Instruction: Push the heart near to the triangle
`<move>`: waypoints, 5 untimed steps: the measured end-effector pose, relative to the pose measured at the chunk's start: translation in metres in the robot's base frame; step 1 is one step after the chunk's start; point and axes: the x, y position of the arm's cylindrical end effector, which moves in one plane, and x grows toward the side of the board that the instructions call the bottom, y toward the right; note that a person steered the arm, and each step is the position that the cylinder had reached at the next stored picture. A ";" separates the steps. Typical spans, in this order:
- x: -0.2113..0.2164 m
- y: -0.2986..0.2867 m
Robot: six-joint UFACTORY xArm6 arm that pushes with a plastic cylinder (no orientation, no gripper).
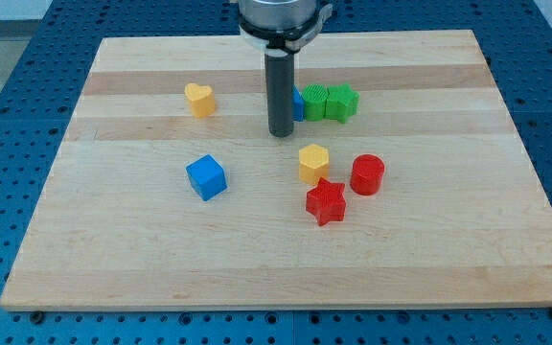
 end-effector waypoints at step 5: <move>-0.035 -0.138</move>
